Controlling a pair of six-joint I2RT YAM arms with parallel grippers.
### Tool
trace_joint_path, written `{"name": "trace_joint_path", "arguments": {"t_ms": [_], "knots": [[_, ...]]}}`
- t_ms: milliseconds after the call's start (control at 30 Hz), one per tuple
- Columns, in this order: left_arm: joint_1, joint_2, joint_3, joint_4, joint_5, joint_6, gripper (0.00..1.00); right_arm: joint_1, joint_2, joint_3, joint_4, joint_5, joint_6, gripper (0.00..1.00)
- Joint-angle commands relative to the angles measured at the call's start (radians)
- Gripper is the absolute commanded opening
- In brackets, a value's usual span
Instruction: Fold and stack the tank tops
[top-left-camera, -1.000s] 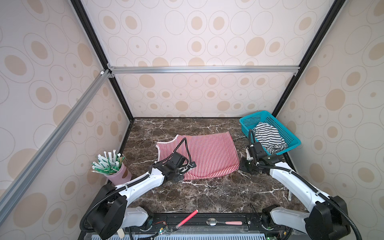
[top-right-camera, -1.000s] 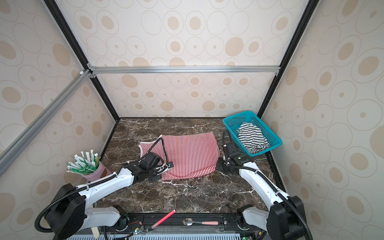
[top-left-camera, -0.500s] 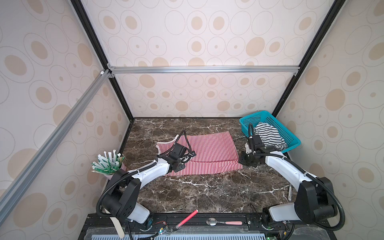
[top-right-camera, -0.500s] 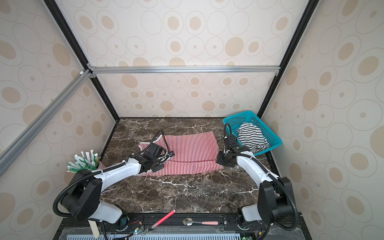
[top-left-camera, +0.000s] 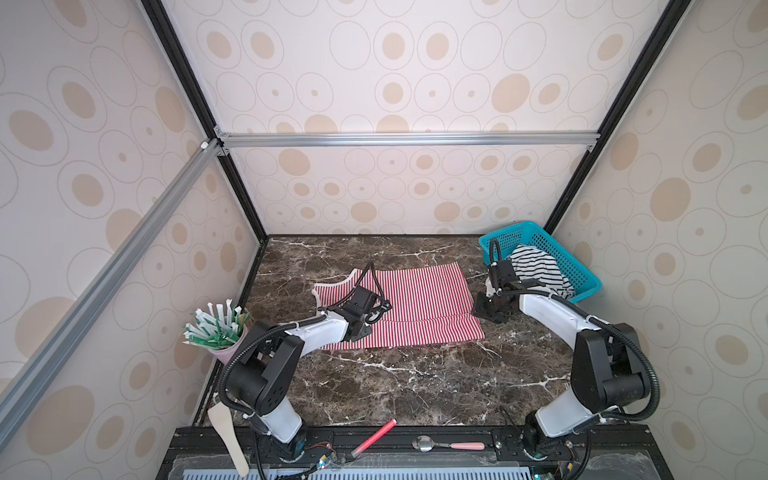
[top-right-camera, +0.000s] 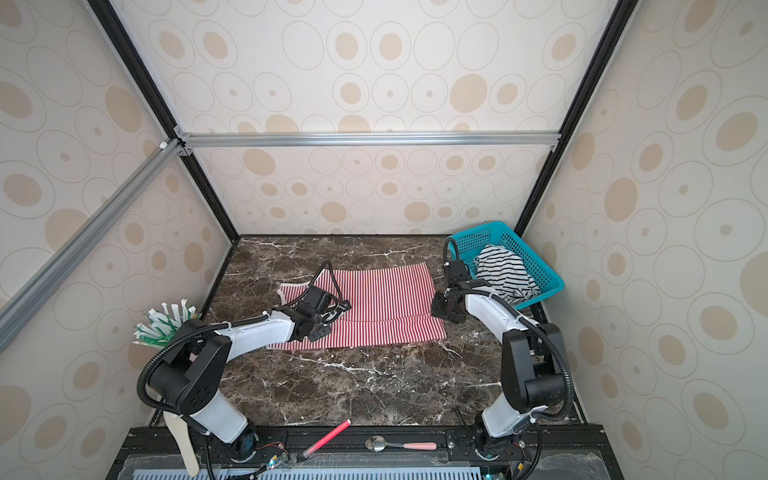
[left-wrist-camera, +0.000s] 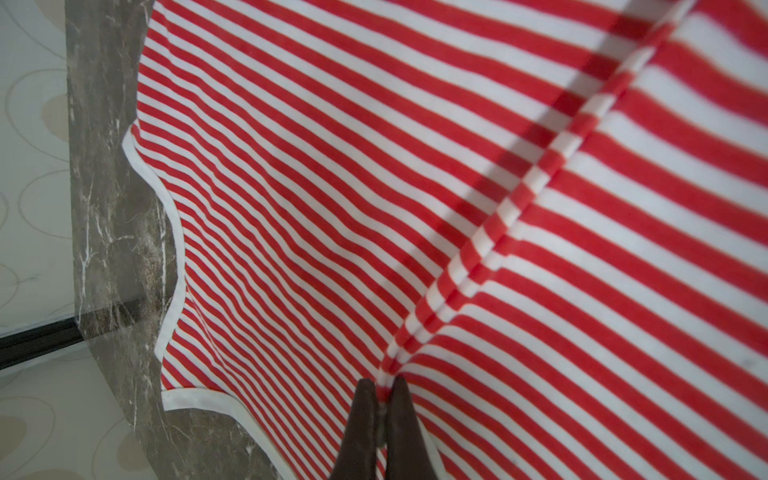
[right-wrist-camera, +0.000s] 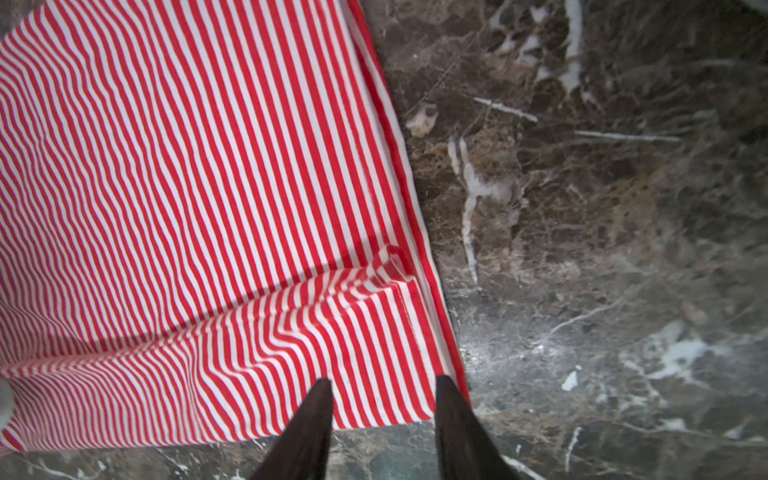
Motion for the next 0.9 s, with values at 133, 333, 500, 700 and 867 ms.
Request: {"name": "trace_joint_path", "arguments": {"t_ms": [133,333,500,700,867], "knots": [[0.011,-0.052,-0.021,0.052,-0.104,-0.073,0.44,0.003,-0.106,-0.104,0.037,-0.033,0.026,0.45],[0.011,-0.195,-0.133,0.008,-0.032,-0.057,0.45,0.066,-0.092,-0.185,0.119,-0.105,0.028,0.4],[0.025,-0.27,-0.223,0.057,-0.04,-0.05,0.47,0.142,-0.028,-0.156,0.142,-0.105,0.038,0.39],[0.073,-0.228,-0.244,0.105,0.003,-0.054,0.46,0.19,0.064,-0.095,0.165,-0.104,0.061,0.4],[0.083,-0.191,-0.247,0.144,0.018,-0.045,0.45,0.201,0.121,-0.078,0.177,-0.098,0.066,0.4]]}}
